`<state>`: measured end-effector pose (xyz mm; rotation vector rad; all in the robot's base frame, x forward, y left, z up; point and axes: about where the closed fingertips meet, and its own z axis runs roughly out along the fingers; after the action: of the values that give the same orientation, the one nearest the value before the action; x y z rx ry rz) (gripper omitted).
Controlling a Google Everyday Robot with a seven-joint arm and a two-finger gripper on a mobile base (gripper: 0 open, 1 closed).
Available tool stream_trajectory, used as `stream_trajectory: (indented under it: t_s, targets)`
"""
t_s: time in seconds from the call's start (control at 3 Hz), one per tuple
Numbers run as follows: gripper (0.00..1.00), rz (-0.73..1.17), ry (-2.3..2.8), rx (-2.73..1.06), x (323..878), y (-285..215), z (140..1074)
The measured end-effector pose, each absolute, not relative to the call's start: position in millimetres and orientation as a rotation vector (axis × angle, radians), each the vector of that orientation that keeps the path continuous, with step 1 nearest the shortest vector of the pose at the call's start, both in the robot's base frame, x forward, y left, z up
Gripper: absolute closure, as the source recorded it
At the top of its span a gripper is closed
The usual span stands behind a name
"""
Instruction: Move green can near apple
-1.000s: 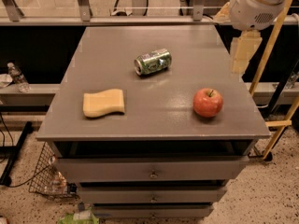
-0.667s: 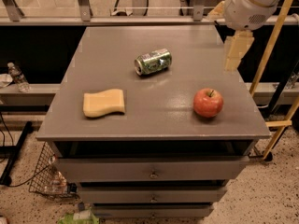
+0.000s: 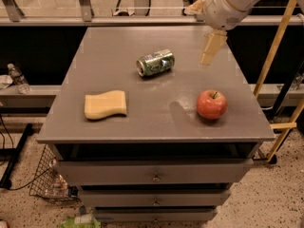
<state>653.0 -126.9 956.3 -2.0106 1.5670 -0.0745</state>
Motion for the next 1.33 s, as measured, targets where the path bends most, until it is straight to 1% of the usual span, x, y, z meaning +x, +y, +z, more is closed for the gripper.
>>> stream_trajectory:
  t_s: [0.67, 1.0, 1.33]
  targets:
    - [0.0, -0.047, 1.422, -2.096, 660.0, -54.4, 935.1]
    - [0.0, -0.052, 1.411, -2.189, 667.1, -28.2, 918.7]
    - [0.0, -0.059, 1.469, -2.273, 682.6, -19.1, 897.9]
